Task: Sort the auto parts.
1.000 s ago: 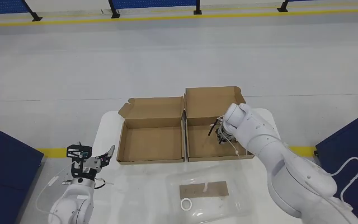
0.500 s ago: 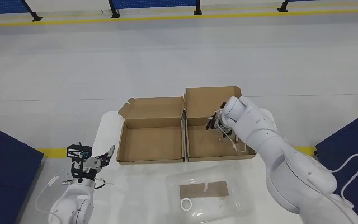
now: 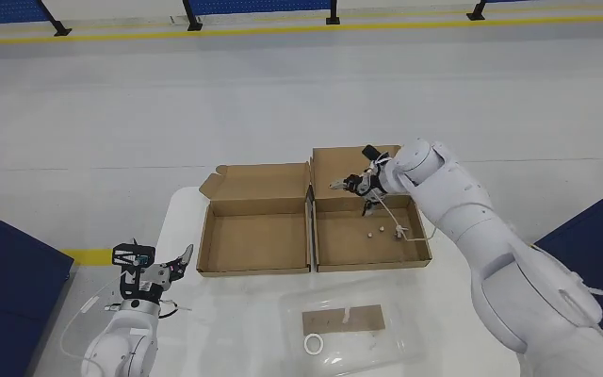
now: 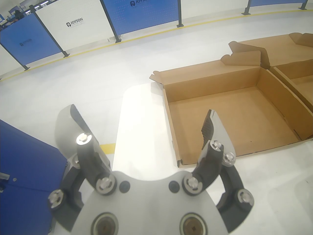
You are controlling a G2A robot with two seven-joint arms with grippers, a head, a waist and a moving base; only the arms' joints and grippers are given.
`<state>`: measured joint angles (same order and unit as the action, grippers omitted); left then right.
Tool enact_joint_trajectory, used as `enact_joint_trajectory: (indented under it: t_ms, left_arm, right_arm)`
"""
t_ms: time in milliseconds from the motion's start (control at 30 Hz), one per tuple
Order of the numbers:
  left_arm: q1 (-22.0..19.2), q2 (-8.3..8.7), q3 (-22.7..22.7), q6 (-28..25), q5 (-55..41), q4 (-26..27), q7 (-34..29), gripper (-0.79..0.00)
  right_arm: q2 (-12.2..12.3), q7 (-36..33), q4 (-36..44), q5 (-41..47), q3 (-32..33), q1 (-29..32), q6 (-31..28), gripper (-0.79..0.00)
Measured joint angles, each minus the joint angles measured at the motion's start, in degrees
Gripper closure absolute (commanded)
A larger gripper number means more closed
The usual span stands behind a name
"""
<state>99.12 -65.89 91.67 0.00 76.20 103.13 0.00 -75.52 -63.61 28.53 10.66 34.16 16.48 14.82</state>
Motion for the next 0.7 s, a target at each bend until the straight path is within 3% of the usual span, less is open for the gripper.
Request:
enact_joint_trajectory:
  t_ms: [267,500,700]
  left_arm:
    - [0.0,0.00,0.0,0.0,0.0,0.0,0.0,-0.785]
    - [0.0,0.00,0.0,0.0,0.0,0.0,0.0,-0.785]
    - [0.0,0.00,0.0,0.0,0.0,0.0,0.0,-0.785]
  right_arm:
    - [8.7,-5.9,16.9,2.4,11.5,9.3,-5.4,-0.785]
    - [17.7,-11.4,43.6,4.0,30.0,28.7,-3.2,-0.785]
    - [21.6,-15.4,60.8,7.2,44.4,45.6,-3.6,-0.785]
